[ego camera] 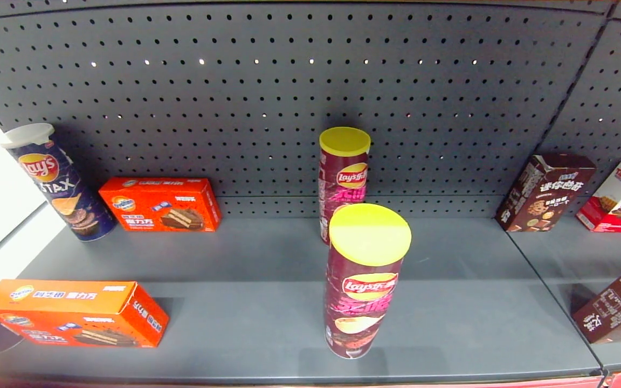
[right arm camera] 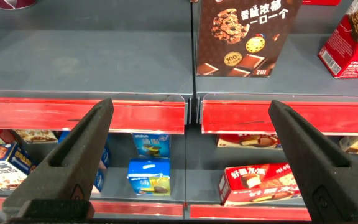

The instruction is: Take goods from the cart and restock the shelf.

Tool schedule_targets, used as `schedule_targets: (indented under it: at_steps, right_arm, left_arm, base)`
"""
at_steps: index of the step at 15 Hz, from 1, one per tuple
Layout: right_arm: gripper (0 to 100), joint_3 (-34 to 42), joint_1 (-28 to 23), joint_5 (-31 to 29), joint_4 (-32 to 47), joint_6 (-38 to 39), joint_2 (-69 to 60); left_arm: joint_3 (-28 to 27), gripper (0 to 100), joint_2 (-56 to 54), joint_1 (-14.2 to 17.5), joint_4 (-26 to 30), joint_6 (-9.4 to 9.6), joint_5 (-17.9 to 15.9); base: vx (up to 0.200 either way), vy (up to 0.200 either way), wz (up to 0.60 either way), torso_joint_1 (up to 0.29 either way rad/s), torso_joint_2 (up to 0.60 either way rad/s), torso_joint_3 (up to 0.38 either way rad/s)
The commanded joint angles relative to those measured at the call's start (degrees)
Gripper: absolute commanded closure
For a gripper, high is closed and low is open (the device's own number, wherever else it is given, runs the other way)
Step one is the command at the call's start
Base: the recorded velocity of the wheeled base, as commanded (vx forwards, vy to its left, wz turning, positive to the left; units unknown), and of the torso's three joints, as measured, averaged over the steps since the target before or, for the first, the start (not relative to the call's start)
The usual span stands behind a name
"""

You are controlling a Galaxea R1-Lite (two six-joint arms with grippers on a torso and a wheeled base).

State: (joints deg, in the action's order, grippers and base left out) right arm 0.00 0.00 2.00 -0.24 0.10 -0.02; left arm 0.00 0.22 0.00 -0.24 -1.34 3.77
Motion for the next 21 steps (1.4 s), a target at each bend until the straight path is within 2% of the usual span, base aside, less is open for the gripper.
schedule_targets:
  at_steps: [1,6,8,12,14,21]
  right_arm:
    - [0,0.0,0.0,0.1,0.0,0.0,0.0]
    - [0,0.0,0.0,0.0,0.0,0.0,0.0]
    - [0,0.0,0.0,0.0,0.0,0.0,0.0]
    - [0,0.0,0.0,0.0,0.0,0.0,0.0]
    - [0,0.0,0.0,0.0,0.0,0.1,0.0]
    - [0,0.0,0.0,0.0,0.0,0.0,0.0]
  left_arm:
    - [0.0,0,0.0,-0.1,0.0,-0.15,0.1]
    - [0.0,0,0.1,0.0,0.0,-0.07,-0.5]
    - [0.0,0,0.0,0.0,0.0,-0.15,-0.4]
    - [0.0,0,0.0,0.0,0.0,0.02,-0.4]
    - [0.0,0,0.0,0.0,0.0,0.02,-0.2]
    - [0.0,0,0.0,0.0,0.0,-0.07,-0.4]
  base:
    - [0.0,0.0,0.0,0.0,0.0,0.0]
    - [0.0,0.0,0.0,0.0,0.0,0.0]
    - [-0.2,0.0,0.0,0.002,0.0,0.002]
    - [0.0,0.0,0.0,0.0,0.0,0.0]
    - [0.0,-0.2,0.0,0.007,0.01,-0.005]
    - [0.0,0.0,0.0,0.0,0.0,0.0]
